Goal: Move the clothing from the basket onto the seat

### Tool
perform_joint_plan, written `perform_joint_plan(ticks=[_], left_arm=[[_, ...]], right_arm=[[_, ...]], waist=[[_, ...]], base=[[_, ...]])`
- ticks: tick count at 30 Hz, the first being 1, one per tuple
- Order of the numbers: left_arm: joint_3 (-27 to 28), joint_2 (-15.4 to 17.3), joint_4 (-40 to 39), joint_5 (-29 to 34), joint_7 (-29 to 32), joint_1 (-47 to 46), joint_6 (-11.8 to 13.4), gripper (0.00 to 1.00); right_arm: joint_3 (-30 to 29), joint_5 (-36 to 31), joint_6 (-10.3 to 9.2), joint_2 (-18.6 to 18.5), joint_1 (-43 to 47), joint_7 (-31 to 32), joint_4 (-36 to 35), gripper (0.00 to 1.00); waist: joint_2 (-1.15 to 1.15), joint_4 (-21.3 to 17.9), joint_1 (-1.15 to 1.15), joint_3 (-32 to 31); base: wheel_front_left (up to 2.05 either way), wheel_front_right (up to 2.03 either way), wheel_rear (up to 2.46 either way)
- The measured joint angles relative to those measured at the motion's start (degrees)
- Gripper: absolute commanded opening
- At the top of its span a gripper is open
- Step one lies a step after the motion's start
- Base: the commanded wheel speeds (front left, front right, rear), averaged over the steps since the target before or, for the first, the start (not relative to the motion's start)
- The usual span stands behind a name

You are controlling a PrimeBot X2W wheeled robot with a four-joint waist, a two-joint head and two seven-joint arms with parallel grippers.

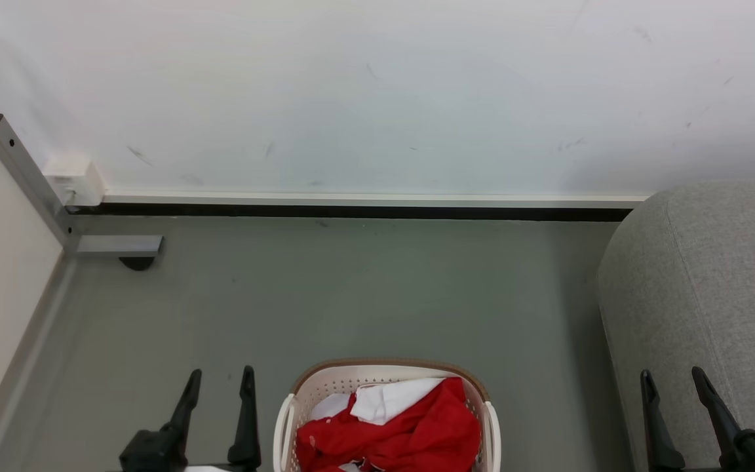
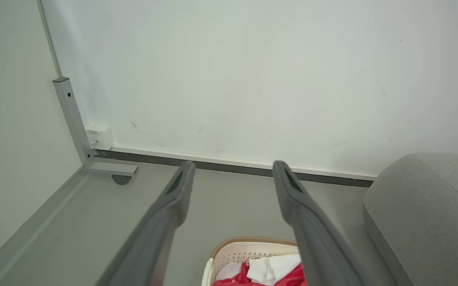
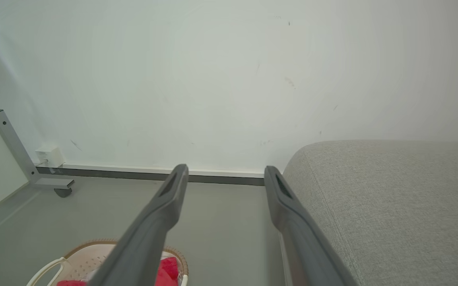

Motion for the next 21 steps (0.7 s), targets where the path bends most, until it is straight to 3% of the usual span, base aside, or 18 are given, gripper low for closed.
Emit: perform_joint_plan(ticks=[12, 21], left_arm=[[-0.9, 0.1, 0.3, 4.3, -1.3, 0.0, 0.5, 1.00], [-0.9, 0.1, 1.4, 4.0, -1.3, 0.0, 0.3, 1.00]], right_arm=[[0.4, -1.9, 0.00, 0.1, 0.1, -1.3, 0.0, 1.00], [0.6, -1.5, 0.00, 0.1, 0.1, -1.3, 0.3, 1.00]], waist=[[0.00, -0.1, 0.00, 0.5], [0.00, -0.2, 0.00, 0.5]], base=[[0.00, 0.00, 0.00], [0.00, 0.00, 0.00]])
